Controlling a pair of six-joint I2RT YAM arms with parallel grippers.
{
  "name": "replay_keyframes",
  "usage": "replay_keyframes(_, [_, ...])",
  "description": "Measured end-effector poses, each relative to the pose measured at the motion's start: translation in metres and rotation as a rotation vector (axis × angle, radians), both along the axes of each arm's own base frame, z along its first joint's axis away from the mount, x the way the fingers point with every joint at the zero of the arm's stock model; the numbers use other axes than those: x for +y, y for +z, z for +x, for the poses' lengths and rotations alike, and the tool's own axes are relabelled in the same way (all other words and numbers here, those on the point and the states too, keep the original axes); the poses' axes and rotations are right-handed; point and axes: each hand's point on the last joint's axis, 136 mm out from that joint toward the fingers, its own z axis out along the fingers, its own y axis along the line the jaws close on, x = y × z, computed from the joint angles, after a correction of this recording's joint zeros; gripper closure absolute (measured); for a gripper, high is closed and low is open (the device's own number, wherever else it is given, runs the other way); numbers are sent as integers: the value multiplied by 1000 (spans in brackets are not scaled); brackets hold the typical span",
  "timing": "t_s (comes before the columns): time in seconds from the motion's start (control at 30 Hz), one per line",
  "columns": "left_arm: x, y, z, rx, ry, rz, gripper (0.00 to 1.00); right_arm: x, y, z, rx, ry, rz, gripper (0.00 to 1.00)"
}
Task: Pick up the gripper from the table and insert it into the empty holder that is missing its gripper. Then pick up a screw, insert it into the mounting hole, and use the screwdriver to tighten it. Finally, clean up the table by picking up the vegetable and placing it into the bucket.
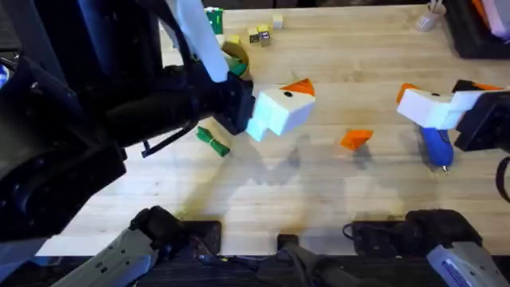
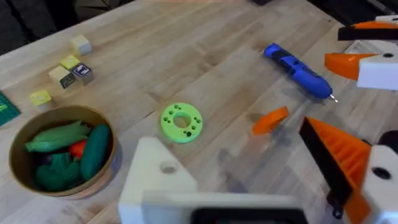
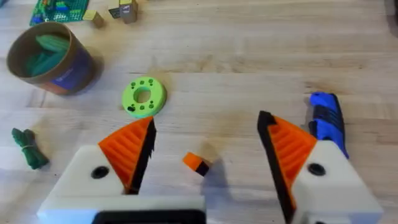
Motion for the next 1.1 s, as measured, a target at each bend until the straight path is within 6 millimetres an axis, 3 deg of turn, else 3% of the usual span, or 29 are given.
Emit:
replay_keyframes(0.33, [-1,2,2,-110,-21,-11,9,0,0,0,0,0,0,10])
replay_keyframes(0.47, [6,-6,-9,-213,-23,-67,9,0,0,0,0,0,0,10])
replay_keyframes(0.77, [20,-58,-47,-362,-71,-173,9,0,0,0,0,0,0,11])
replay_keyframes(1.1, [24,-89,-58,-432,-89,-221,9,0,0,0,0,0,0,11])
